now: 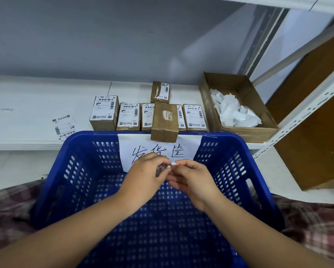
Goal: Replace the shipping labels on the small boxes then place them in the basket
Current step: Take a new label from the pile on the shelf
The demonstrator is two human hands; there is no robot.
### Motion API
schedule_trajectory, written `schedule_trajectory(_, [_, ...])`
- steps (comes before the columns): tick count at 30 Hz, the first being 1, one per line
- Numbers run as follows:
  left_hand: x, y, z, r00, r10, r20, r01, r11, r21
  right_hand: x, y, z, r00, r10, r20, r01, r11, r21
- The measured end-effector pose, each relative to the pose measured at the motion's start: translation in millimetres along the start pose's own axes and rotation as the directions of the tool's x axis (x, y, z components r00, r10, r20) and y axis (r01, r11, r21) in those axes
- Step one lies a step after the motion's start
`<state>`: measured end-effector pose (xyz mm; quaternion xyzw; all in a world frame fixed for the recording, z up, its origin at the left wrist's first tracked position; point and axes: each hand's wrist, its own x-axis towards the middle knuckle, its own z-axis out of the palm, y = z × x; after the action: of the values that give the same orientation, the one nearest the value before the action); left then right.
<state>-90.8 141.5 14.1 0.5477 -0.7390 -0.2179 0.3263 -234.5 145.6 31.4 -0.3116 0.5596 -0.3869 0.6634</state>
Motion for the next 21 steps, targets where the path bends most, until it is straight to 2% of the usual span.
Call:
schedule_trajectory(9, [-3.5,6.0,-6.5,0.992,0.107,-0.073,-0.087,0.966,0.242,-3.7,-1.2,-1.7,0.999,0.017,0.044,-0.020,0.997,0.072])
schedule_trajectory(15, [-5.9,5.3,-6.6,0.993,0.096,-0.061,-0.082,0.977,0.199,-4.5,-3.0,-2.1,0.998,0.022,0.065,-0.024,1.000,0.020])
schedule_trajectory(21, [-5.8,2.9,-6.1,0.988,0.142,-0.064,-0.122,0.962,0.244,-4.7,-4.4,-2.0,0.997,-0.038,0.065,0.047,0.988,-0.144])
